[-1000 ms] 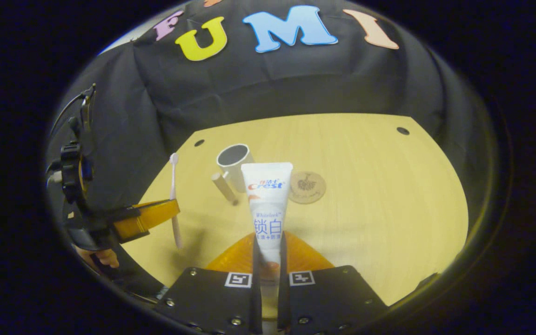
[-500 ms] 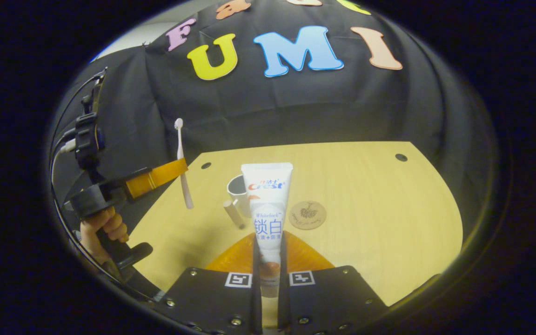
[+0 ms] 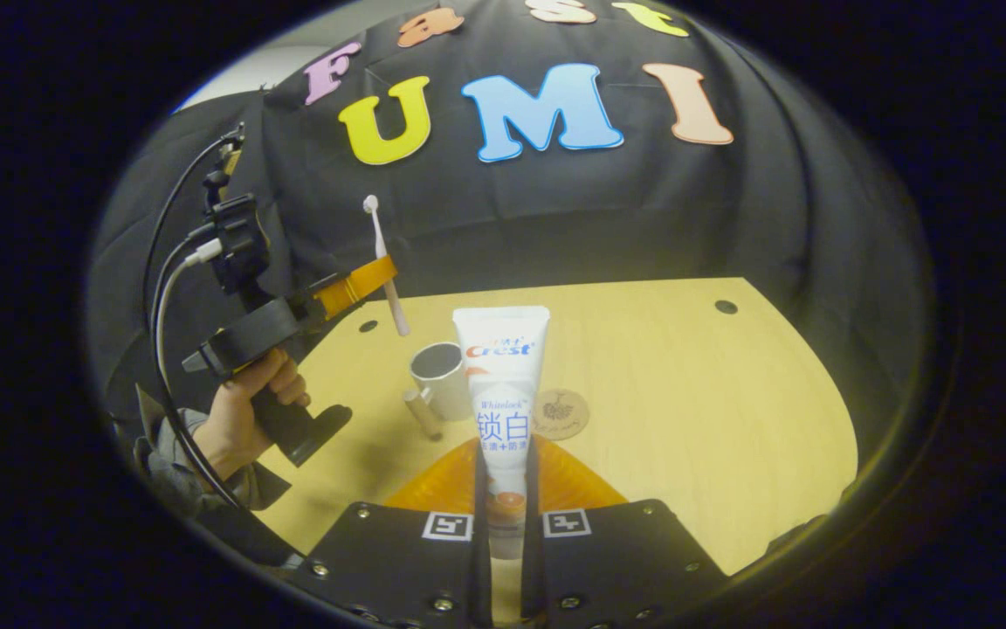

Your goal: Put the toothbrush and toothpaste on the desktop into the cup, then pick up the cup and place it on the coaster on the desktop.

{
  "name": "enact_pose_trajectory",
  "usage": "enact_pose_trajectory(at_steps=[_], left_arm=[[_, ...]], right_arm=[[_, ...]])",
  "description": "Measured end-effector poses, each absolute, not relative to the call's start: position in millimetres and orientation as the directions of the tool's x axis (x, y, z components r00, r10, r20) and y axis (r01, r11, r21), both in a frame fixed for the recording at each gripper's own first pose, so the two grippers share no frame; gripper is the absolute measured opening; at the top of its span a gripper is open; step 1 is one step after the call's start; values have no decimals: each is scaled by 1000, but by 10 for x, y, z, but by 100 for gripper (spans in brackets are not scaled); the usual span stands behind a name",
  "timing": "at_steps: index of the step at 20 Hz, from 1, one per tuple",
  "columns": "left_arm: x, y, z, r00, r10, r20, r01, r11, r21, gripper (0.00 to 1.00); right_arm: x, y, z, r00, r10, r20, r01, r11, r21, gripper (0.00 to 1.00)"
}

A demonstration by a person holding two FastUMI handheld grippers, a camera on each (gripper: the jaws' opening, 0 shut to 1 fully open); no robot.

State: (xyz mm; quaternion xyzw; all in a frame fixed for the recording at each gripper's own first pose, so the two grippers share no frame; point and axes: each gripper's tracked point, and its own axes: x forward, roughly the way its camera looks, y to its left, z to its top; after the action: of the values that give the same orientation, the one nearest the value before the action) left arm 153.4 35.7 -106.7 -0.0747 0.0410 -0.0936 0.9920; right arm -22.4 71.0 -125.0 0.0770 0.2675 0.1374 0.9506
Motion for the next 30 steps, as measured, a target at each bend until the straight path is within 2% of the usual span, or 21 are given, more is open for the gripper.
enact_pose_trajectory(at_steps=[7,10,13,14,15,17,20,24,30], left_arm=[[1849,364,-1845,959,-188,-211,157,975,-154,7],[1819,407,-2067,951,-169,-261,141,982,-122,11],[1770,359,-2103,942,-201,-267,175,978,-118,13],[1747,342,-2129,938,-208,-277,181,976,-119,19],[1732,311,-2148,933,-223,-282,194,973,-127,19],[1692,312,-2154,928,-231,-291,197,970,-140,29],[1536,450,-2082,937,-198,-288,159,975,-154,84],[1261,790,-1972,950,-114,-290,70,985,-157,87],[885,1197,-1945,943,-21,-331,-36,986,-165,87]], right_arm=[[-205,689,-1293,813,265,-519,-180,961,209,14],[-151,698,-1205,817,288,-500,-206,955,213,14],[-34,797,-1091,820,324,-472,-255,945,206,14],[28,835,-1043,818,335,-467,-270,941,202,14],[139,926,-1006,816,348,-462,-286,937,201,14],[292,1074,-997,812,370,-451,-311,929,201,14],[423,1266,-965,798,418,-433,-355,908,222,14],[610,1570,-873,793,469,-388,-400,882,248,14],[991,1873,-781,816,495,-299,-445,867,222,14]])
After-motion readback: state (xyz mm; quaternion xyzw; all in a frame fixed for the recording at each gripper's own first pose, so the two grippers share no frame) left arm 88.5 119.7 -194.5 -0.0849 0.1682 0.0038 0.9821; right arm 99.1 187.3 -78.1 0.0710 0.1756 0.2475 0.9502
